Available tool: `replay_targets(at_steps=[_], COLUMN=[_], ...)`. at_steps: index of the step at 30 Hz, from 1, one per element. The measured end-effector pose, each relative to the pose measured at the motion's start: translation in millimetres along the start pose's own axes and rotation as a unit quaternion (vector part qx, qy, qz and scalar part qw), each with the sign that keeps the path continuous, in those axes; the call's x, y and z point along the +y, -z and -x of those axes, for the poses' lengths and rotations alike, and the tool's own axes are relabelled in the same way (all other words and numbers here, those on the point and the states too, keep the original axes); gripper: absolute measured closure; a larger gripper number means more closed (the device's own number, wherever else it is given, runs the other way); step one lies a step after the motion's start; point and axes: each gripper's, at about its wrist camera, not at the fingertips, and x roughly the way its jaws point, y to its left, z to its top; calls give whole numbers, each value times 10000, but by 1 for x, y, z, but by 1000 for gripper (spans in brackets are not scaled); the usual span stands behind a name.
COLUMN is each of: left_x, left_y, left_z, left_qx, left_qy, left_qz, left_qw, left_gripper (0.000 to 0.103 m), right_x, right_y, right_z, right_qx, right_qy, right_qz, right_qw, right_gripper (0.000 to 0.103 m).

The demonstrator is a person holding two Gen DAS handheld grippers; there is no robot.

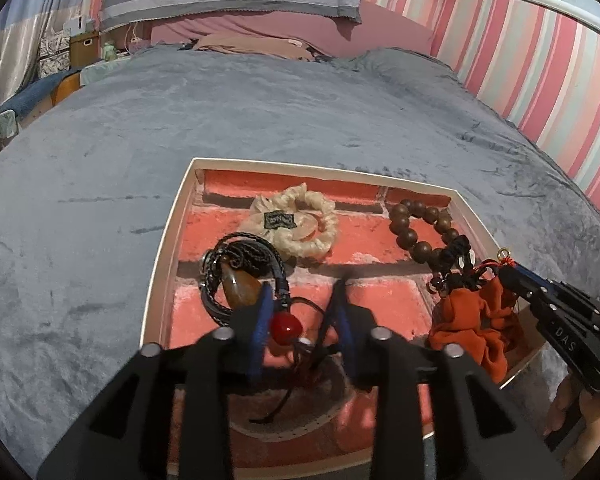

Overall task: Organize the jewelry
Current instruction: 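Open both tools to release the hair tie and red charm into the tray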

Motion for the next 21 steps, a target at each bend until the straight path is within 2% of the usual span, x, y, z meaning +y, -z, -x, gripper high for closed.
replay_targets(at_steps=[4, 8, 9, 10, 12, 13, 14, 16, 18, 20, 21], left_x=[-3, -3, -3, -3, -4, -5, -6, -6, -6, -5, -6], left_y=[0, -1, -1, -1, -1, -1, -1, 0, 2, 3, 4], left_z=[4, 9, 11, 12, 16, 18, 21, 24, 29, 36, 43], left_qx=[-68, -138, -157, -176, -256, -269, -272, -253, -244, -252, -279], left_qy=[-102, -119, -118, -138, -244, -268, -270, -285, -350, -424, -464], left_qz=[-45, 5, 18, 21, -4, -41, -74, -70, -11, 73, 129], left_qw=[9999, 9998, 9998, 9997, 9994, 9993, 9992, 9992, 9991, 9988, 9984], left_gripper=[60, 59, 54, 42, 34, 33, 33, 32, 32, 31, 25], right_x=[-3, -3, -4, -4, -5, -5, -5, -6, -8, -8, -8], right_y=[0, 0, 0, 0, 0, 0, 0, 0, 0, -1, -2], right_z=[0, 0, 0, 1, 4, 8, 10, 16, 20, 28, 32], right_qx=[20, 13, 13, -5, -111, -184, -238, -307, -314, -375, -413], right_qy=[-86, -87, -100, -110, -72, -29, 7, 60, 22, 5, 30], right_qz=[-88, -119, -127, -142, -166, -161, -162, -192, -225, -249, -242], right_qw=[9999, 9999, 9999, 9998, 9998, 9997, 9996, 9993, 9993, 9990, 9988], right_gripper=[92, 92, 89, 77, 57, 48, 45, 32, 28, 20, 14])
